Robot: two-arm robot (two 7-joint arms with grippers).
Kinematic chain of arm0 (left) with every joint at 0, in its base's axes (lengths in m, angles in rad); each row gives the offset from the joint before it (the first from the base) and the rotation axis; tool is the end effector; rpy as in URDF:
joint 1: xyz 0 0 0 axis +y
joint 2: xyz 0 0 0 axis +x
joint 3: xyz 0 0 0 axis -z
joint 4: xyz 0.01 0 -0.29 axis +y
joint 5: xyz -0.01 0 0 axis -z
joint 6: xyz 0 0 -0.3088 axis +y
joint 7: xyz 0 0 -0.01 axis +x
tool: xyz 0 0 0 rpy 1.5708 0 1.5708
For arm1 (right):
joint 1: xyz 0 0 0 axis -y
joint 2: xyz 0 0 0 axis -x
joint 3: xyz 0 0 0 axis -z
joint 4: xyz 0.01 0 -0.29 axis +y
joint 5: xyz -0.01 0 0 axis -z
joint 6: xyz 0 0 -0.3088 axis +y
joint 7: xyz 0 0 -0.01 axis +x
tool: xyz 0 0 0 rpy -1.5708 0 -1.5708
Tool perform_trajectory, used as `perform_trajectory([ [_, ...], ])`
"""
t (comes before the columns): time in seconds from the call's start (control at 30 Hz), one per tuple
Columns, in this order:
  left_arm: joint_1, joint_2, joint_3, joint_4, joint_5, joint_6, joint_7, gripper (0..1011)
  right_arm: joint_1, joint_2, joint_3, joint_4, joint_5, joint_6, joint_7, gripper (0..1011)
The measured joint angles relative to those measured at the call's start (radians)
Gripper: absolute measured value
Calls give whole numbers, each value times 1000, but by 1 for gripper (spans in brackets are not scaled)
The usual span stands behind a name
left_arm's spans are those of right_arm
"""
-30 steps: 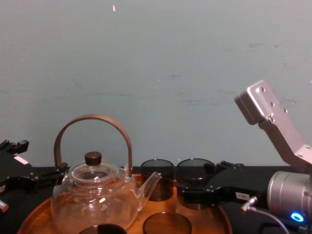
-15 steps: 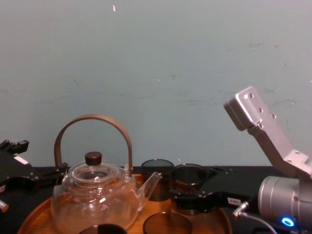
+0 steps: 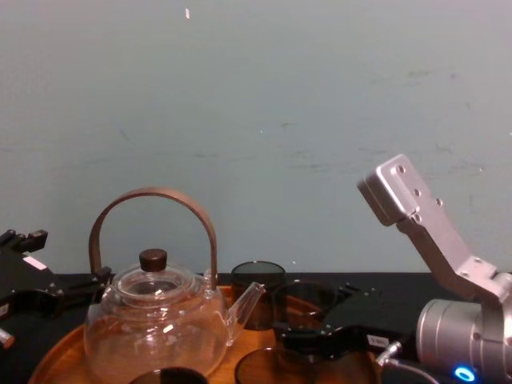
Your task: Pick up the glass from the table and place it on the tray.
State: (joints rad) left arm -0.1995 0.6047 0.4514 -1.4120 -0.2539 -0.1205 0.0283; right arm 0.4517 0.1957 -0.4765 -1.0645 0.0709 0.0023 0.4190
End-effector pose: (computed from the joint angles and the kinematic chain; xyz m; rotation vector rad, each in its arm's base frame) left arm 0.3581 0.0827 -0.3023 0.3045 -0.2850 1.2480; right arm 0.4322 0.0396 -0.3128 -0.3379 -0.0805 -0.8123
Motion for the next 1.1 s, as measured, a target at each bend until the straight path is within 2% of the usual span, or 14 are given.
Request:
perform_trajectory([
  [0.63, 0, 0, 0, 0, 0, 0, 0, 1010, -1, -2, 0, 3, -4, 3, -7, 924],
  [0.7, 0, 0, 0, 0, 0, 0, 0, 1010, -1, -2, 0, 3, -4, 4, -7, 934],
  [0.77, 0, 0, 0, 0, 0, 0, 0, 1010, -1, -2, 1, 3, -4, 4, -7, 1000],
  [1.1, 0, 0, 0, 0, 0, 0, 0, 1010, -2, -1, 1, 2, -1, 6, -1, 1002],
])
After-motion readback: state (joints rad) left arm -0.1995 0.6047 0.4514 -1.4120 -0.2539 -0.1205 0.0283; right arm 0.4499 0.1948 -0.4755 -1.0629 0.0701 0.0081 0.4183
